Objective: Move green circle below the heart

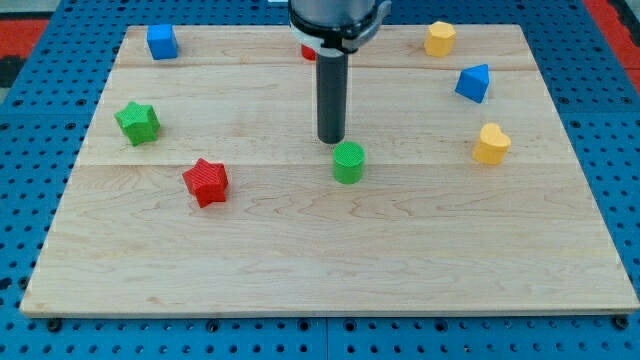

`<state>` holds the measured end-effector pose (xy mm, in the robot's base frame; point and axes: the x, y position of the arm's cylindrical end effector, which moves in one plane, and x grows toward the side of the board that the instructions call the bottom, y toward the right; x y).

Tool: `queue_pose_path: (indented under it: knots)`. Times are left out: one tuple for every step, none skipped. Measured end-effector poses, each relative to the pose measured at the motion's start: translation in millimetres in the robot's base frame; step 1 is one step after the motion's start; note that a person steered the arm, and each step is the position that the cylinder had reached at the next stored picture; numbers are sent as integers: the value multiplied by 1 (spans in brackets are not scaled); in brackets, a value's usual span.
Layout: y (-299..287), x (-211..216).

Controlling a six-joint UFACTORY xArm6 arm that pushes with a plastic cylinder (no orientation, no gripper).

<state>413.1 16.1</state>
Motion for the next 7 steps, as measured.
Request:
queue_pose_path:
  knots:
    - [24, 36]
    - [-7, 35]
    - [11, 80]
    - [96, 95]
    - [89, 55]
    - [125, 60]
    - [164, 121]
